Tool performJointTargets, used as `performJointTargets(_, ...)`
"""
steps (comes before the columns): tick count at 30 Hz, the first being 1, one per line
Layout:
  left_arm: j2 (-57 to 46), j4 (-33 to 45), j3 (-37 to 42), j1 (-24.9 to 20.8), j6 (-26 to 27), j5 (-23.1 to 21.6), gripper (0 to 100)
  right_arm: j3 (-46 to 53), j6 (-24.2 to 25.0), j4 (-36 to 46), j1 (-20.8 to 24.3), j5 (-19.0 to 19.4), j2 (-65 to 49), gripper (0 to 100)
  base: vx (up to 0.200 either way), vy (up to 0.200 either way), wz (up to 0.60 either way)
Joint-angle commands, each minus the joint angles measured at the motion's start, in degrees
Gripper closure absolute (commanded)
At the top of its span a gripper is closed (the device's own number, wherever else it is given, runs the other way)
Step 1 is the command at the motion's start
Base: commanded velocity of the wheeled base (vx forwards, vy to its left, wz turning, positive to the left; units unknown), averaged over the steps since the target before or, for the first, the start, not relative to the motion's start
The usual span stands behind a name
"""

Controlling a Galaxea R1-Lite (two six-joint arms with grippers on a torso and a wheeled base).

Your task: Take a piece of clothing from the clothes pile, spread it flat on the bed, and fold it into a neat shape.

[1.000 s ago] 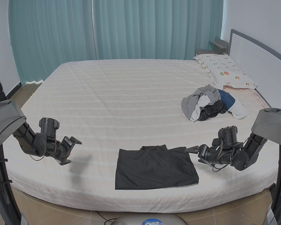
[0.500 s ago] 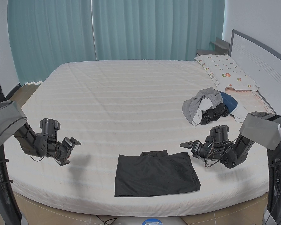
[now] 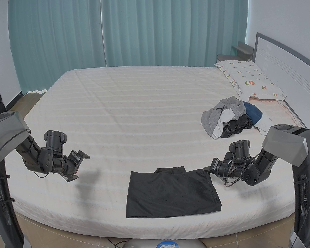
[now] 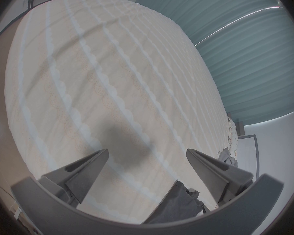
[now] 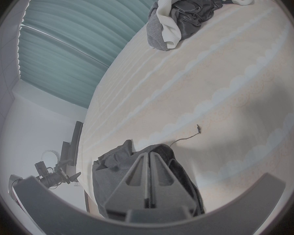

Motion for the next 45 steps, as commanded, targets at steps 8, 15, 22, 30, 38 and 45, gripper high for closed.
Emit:
performJointTargets(8,0.2,-0.1,0.3,0.0,0.0,0.0,0,-0.1,1.7,-1.0,-0.7,-0.7,-0.5,100,0.000,0.000,0.00)
performJointTargets(15,0.2,-0.1,0.1,0.1,0.0,0.0,0,-0.1,3.7,-4.1,-3.0,-2.4,-0.2,100,0.000,0.000,0.00)
performJointTargets(22,0.2,-0.1,0.2,0.1,0.0,0.1,0,0.1,3.7,-4.1,-3.0,-2.5,-0.1,100,0.000,0.000,0.00)
performJointTargets(30,0.2,-0.1,0.3,0.1,0.1,0.1,0,0.2,3.7,-4.1,-3.0,-2.7,-0.1,100,0.000,0.000,0.00)
performJointTargets(38,0.2,-0.1,0.3,0.1,0.1,0.1,0,0.5,3.6,-3.6,-3.0,-2.8,-0.2,0,0.000,0.000,0.00)
performJointTargets(45,0.3,-0.1,0.4,0.0,0.4,0.5,0,3.1,3.1,-4.6,-3.1,-2.3,-0.9,0,0.000,0.000,0.00)
